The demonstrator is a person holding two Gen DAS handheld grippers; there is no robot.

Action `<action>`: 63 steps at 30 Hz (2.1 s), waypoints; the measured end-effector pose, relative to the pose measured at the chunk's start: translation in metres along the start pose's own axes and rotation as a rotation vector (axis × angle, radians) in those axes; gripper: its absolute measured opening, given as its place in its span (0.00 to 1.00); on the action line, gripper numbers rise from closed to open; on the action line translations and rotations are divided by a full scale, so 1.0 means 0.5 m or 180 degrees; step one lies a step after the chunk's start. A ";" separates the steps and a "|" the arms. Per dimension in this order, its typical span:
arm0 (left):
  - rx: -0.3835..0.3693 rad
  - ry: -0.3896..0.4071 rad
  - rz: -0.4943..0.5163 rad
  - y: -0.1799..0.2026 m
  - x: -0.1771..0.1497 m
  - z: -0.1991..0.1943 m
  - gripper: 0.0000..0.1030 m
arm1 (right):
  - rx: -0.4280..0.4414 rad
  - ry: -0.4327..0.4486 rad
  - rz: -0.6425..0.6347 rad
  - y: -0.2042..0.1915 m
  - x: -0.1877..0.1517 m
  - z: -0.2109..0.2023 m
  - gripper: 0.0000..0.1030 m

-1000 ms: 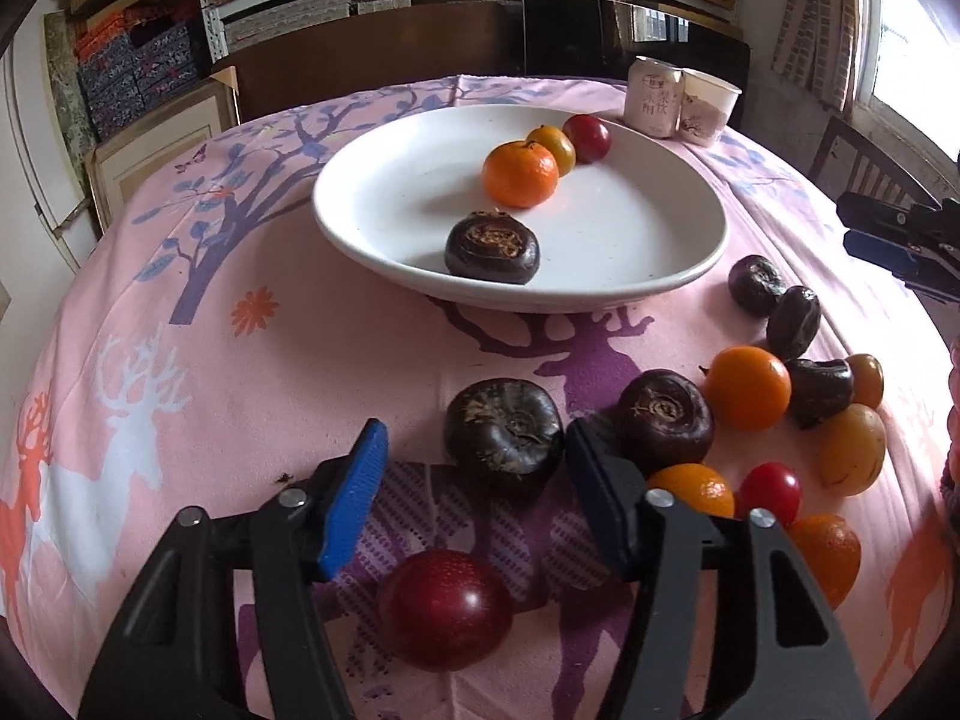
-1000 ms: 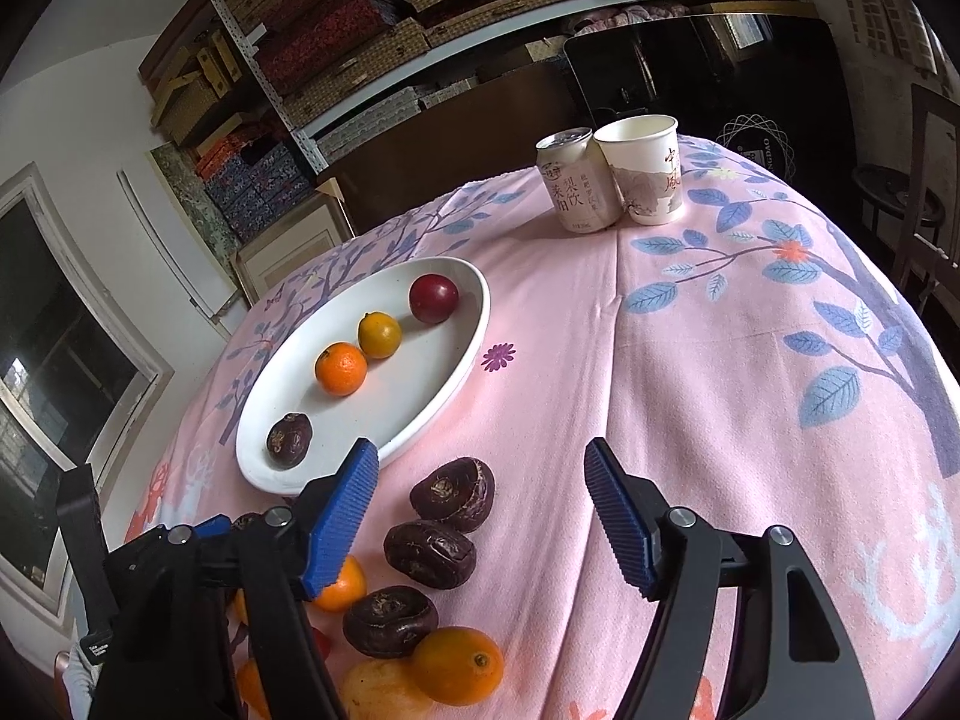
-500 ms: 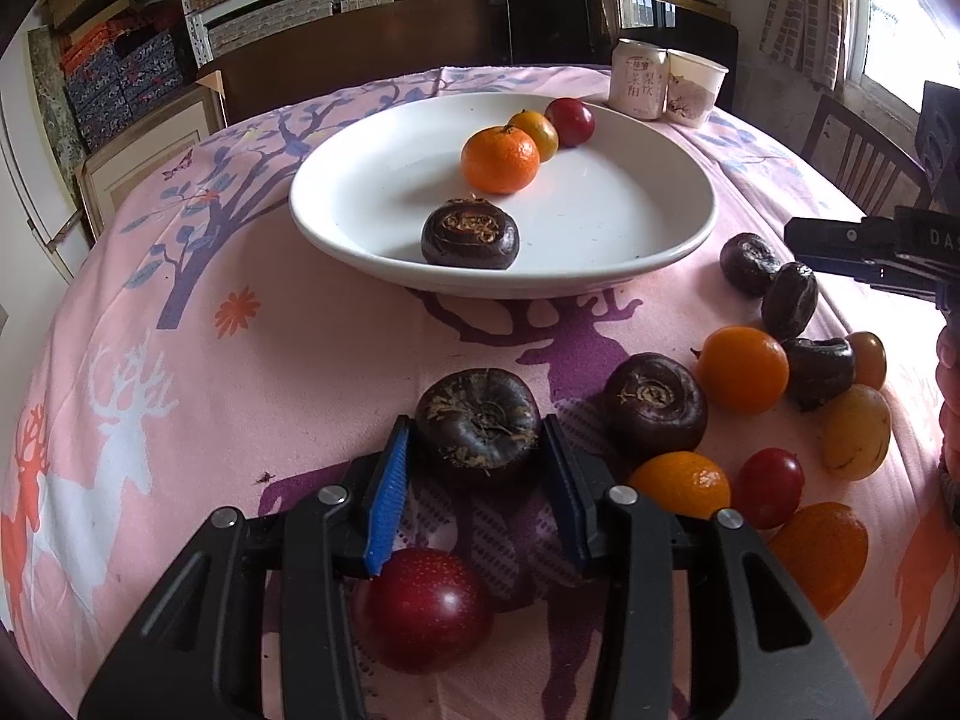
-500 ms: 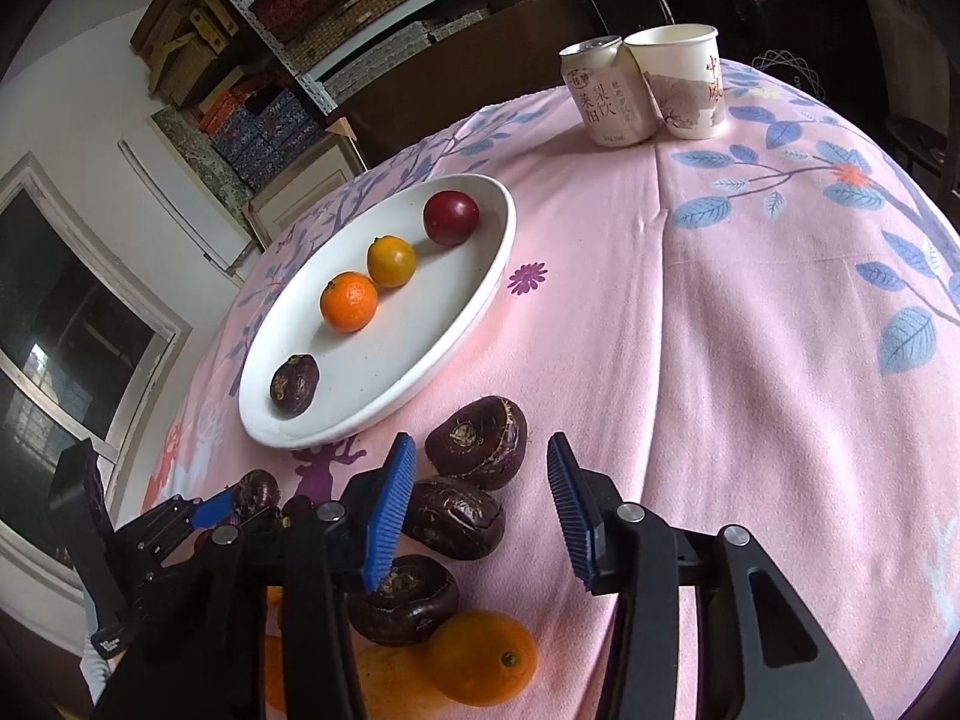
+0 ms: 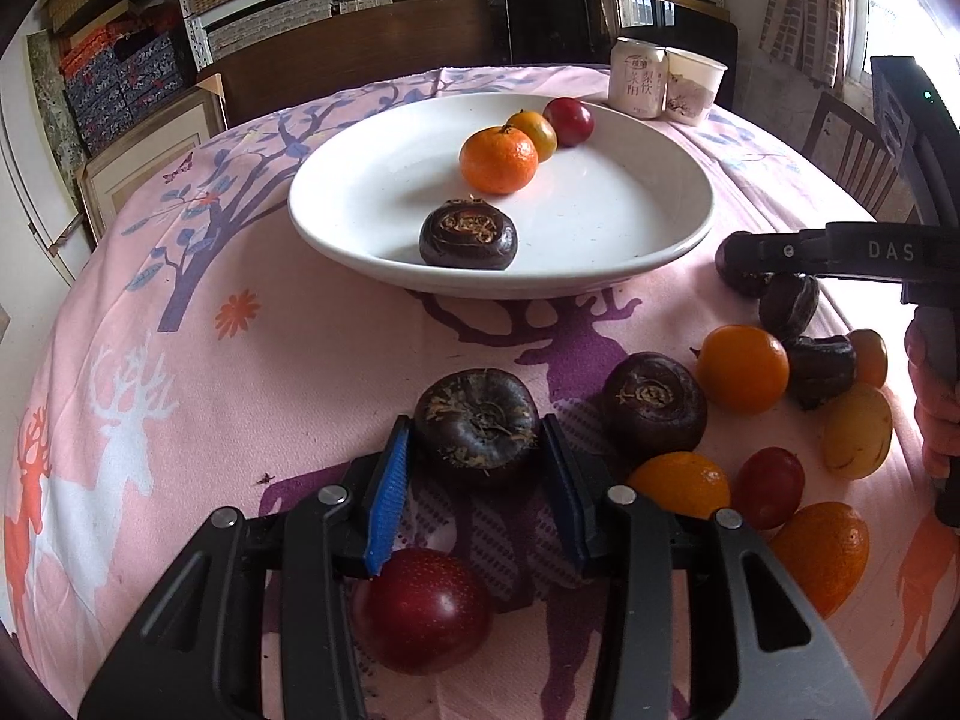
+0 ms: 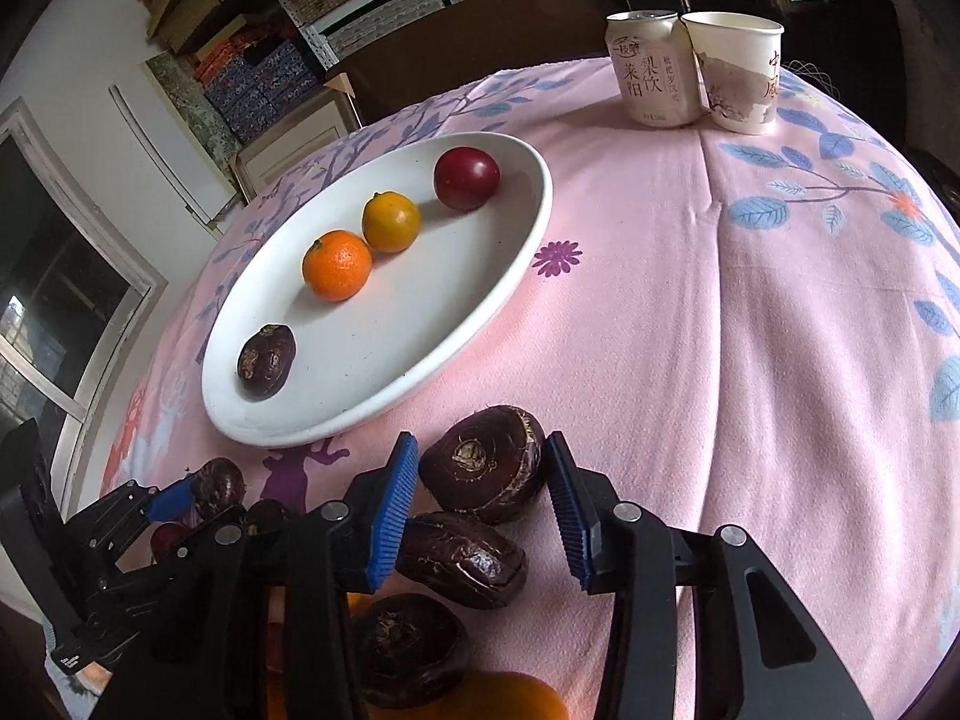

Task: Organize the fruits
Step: 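Grasp a dark brown fruit with the right tool while the left tool holds its fruit, then lower both held fruits onto the white plate and open both tools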

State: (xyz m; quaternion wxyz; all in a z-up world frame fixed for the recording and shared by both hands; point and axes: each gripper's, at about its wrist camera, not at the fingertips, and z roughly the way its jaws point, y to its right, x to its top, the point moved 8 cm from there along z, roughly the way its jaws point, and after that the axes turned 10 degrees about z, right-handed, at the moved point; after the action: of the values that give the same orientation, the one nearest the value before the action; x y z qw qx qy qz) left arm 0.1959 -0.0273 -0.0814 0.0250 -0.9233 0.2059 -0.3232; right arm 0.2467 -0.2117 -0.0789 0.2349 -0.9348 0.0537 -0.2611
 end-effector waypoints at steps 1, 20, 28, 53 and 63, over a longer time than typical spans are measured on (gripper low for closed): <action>0.0001 0.0000 0.0001 0.000 0.000 0.000 0.41 | 0.0029 0.0004 0.0022 0.002 0.000 -0.002 0.42; 0.0067 0.0275 -0.0150 -0.023 0.016 -0.041 0.40 | 0.0518 0.0216 0.0304 0.013 -0.001 -0.088 0.42; 0.0072 0.0479 -0.0376 -0.058 0.028 -0.081 0.40 | 0.0548 0.0243 0.0297 0.010 -0.005 -0.094 0.42; 0.0412 0.0443 -0.0440 -0.135 0.194 0.009 0.61 | 0.0506 0.0353 -0.0084 -0.113 0.075 -0.040 0.57; 0.0529 0.0545 -0.0462 -0.131 0.135 -0.048 0.75 | 0.0386 0.0519 -0.0050 -0.066 0.051 -0.082 0.58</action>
State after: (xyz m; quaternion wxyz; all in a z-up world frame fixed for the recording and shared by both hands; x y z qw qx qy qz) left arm 0.2525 0.0078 -0.0111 0.0602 -0.8996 0.1124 -0.4177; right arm 0.2468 -0.2053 -0.0208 0.2838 -0.8949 0.0495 -0.3408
